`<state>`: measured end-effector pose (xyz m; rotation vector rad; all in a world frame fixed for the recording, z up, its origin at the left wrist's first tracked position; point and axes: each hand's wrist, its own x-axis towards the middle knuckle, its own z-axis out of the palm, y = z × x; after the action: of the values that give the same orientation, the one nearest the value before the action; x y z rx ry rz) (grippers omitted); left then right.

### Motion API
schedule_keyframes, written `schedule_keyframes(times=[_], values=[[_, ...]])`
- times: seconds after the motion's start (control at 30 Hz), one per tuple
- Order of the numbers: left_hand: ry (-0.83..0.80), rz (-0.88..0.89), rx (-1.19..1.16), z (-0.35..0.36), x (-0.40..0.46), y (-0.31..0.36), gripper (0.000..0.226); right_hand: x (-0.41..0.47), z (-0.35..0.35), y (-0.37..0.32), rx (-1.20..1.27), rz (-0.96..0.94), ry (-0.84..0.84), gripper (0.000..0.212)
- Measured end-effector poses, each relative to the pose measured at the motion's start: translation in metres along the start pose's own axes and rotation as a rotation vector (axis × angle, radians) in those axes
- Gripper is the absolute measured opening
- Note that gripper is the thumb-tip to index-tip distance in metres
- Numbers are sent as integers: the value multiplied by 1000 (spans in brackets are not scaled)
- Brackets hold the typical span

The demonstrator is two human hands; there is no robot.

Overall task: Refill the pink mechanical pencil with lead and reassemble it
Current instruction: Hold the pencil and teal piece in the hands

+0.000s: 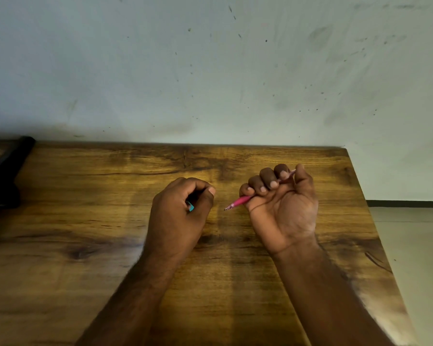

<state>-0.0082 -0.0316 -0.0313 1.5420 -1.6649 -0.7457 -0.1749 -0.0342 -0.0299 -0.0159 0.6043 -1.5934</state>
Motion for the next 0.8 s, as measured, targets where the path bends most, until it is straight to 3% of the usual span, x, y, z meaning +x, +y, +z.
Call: schedule_keyframes(times=[0.8], values=[[-8, 2, 7, 1, 0, -2, 9, 1, 0, 0, -52, -24, 83, 51]])
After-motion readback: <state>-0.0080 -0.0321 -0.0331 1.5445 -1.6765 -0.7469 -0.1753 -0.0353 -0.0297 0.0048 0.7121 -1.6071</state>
